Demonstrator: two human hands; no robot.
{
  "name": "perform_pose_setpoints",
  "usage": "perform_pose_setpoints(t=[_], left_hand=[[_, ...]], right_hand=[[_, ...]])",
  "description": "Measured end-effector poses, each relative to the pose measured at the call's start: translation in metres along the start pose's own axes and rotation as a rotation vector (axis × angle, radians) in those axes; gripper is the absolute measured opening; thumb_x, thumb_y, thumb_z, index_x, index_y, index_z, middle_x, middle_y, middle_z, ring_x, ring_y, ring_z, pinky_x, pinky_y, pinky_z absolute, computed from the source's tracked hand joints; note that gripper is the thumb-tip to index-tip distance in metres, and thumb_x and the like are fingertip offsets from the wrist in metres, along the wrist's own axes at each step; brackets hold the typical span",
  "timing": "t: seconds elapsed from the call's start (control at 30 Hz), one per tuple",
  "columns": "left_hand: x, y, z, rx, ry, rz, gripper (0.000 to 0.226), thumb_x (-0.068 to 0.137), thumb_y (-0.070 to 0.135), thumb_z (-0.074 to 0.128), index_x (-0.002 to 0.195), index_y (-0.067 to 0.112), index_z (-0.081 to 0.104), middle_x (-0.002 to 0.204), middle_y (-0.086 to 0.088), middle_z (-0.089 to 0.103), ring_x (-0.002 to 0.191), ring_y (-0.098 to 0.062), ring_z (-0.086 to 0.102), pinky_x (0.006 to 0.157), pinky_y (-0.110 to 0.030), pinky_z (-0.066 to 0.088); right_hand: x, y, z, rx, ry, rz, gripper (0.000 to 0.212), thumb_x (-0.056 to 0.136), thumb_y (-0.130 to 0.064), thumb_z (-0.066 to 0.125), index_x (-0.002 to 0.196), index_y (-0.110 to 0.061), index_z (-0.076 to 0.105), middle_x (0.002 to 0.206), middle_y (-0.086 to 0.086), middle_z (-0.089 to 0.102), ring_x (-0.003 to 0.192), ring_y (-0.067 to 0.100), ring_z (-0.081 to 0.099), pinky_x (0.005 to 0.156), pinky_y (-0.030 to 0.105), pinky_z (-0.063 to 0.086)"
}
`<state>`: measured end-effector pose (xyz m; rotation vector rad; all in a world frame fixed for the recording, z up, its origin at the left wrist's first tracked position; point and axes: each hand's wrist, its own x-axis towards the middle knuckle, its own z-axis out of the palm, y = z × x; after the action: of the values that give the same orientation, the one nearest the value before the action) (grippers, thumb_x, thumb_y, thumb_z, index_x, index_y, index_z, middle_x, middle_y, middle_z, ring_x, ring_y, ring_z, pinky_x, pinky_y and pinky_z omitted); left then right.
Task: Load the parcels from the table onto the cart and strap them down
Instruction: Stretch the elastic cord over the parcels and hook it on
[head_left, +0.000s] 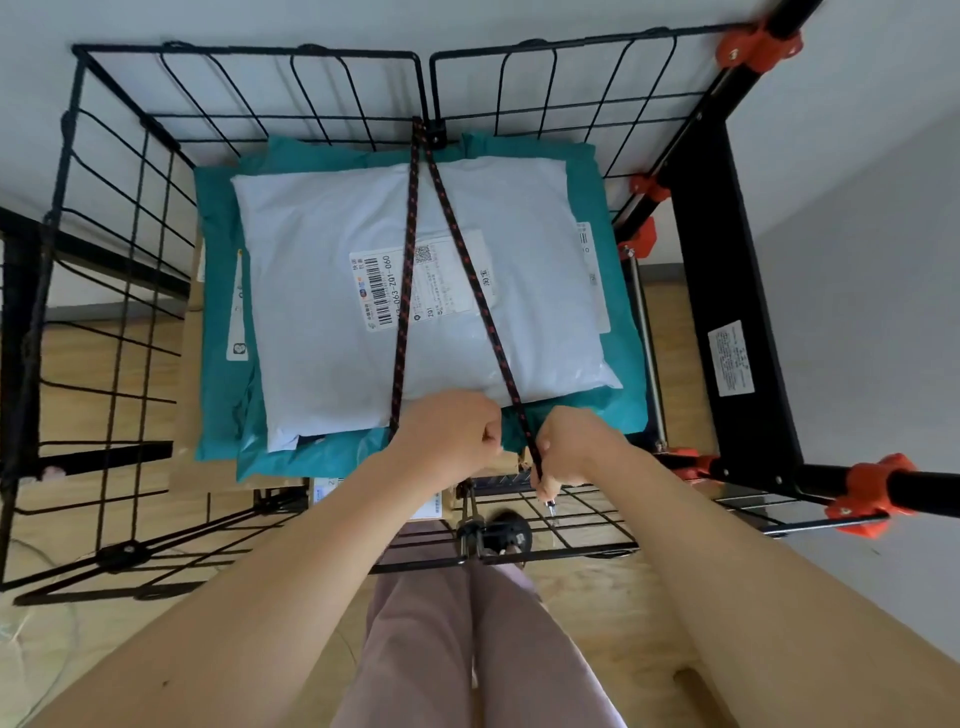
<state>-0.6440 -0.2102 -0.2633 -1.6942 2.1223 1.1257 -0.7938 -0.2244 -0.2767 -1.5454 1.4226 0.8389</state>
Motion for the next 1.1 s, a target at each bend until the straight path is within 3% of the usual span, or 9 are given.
perform_pose_setpoints(t=[0.17, 0.27, 0.43, 0.5, 0.6, 0.7, 0.8, 0.9, 1.1], left_hand=[[-0.003, 0.002, 0.011, -0.032, -0.070, 0.005, 0.022, 0.084, 0.011, 0.049, 0.084, 0.008, 0.071, 0.086, -0.001, 0.069, 0.083, -0.017, 0.067, 0.077, -0.034, 0.055], [-0.006, 0.005, 0.017, -0.050, -0.164, 0.014, 0.022, 0.083, 0.011, 0.051, 0.082, 0.007, 0.072, 0.081, 0.002, 0.070, 0.081, -0.018, 0.067, 0.077, -0.034, 0.056], [-0.008, 0.000, 0.030, -0.056, -0.283, -0.003, 0.021, 0.085, 0.013, 0.053, 0.086, 0.011, 0.073, 0.091, -0.004, 0.073, 0.086, -0.022, 0.067, 0.080, -0.037, 0.055], [-0.008, -0.002, 0.032, -0.063, -0.284, -0.013, 0.021, 0.085, 0.013, 0.052, 0.087, 0.010, 0.073, 0.090, -0.004, 0.072, 0.085, -0.023, 0.066, 0.080, -0.037, 0.055], [-0.007, -0.004, 0.033, -0.084, -0.271, -0.015, 0.021, 0.085, 0.012, 0.052, 0.087, 0.006, 0.072, 0.084, -0.006, 0.068, 0.081, -0.024, 0.064, 0.080, -0.038, 0.053], [-0.007, -0.004, 0.034, -0.089, -0.270, -0.017, 0.021, 0.084, 0.011, 0.051, 0.087, 0.004, 0.071, 0.080, -0.004, 0.063, 0.081, -0.024, 0.063, 0.080, -0.038, 0.053], [-0.008, -0.004, 0.034, -0.090, -0.271, -0.017, 0.023, 0.086, 0.013, 0.051, 0.088, 0.005, 0.072, 0.093, -0.009, 0.071, 0.090, -0.027, 0.066, 0.081, -0.039, 0.054], [-0.010, -0.004, 0.035, -0.088, -0.274, -0.019, 0.024, 0.087, 0.013, 0.050, 0.088, 0.005, 0.072, 0.091, -0.008, 0.070, 0.091, -0.027, 0.066, 0.081, -0.039, 0.054], [-0.012, -0.004, 0.033, -0.108, -0.269, -0.020, 0.023, 0.089, 0.011, 0.050, 0.094, 0.009, 0.072, 0.101, -0.005, 0.071, 0.094, -0.022, 0.065, 0.088, -0.038, 0.052]], right_hand=[[0.004, 0.000, -0.003, -0.122, -0.186, 0.028, 0.027, 0.071, -0.024, 0.078, 0.062, -0.014, 0.055, 0.073, 0.003, 0.054, 0.076, 0.023, 0.049, 0.075, 0.030, 0.047], [0.008, -0.003, 0.003, -0.144, -0.173, 0.032, 0.029, 0.071, -0.021, 0.076, 0.059, -0.013, 0.051, 0.075, 0.003, 0.053, 0.075, 0.022, 0.047, 0.073, 0.030, 0.046], [0.012, -0.009, 0.009, -0.128, -0.111, 0.079, 0.035, 0.068, -0.026, 0.082, 0.086, -0.006, 0.058, 0.080, 0.004, 0.053, 0.089, 0.027, 0.058, 0.089, 0.038, 0.052], [0.010, -0.009, 0.004, -0.134, -0.151, 0.064, 0.032, 0.072, -0.028, 0.079, 0.083, -0.006, 0.058, 0.075, 0.003, 0.052, 0.085, 0.025, 0.056, 0.089, 0.035, 0.051], [-0.003, -0.010, -0.013, -0.146, -0.241, 0.012, 0.022, 0.084, -0.030, 0.069, 0.083, -0.010, 0.061, 0.065, 0.000, 0.043, 0.064, 0.016, 0.046, 0.072, 0.024, 0.044], [-0.012, -0.013, -0.022, -0.114, -0.299, -0.015, 0.032, 0.087, -0.027, 0.066, 0.115, -0.011, 0.064, 0.067, 0.001, 0.040, 0.057, 0.013, 0.036, 0.056, 0.020, 0.032], [-0.013, -0.018, -0.022, -0.142, -0.362, -0.018, 0.037, 0.090, -0.025, 0.062, 0.126, -0.015, 0.059, 0.068, 0.000, 0.037, 0.056, 0.013, 0.033, 0.054, 0.020, 0.029], [-0.014, -0.022, -0.022, -0.163, -0.398, -0.019, 0.023, 0.093, -0.024, 0.058, 0.115, -0.022, 0.063, 0.068, -0.001, 0.034, 0.055, 0.012, 0.031, 0.054, 0.020, 0.028], [-0.011, -0.002, -0.025, -0.103, -0.332, 0.033, 0.042, 0.088, -0.026, 0.064, 0.123, -0.003, 0.059, 0.067, 0.003, 0.035, 0.056, 0.016, 0.030, 0.053, 0.022, 0.029]])
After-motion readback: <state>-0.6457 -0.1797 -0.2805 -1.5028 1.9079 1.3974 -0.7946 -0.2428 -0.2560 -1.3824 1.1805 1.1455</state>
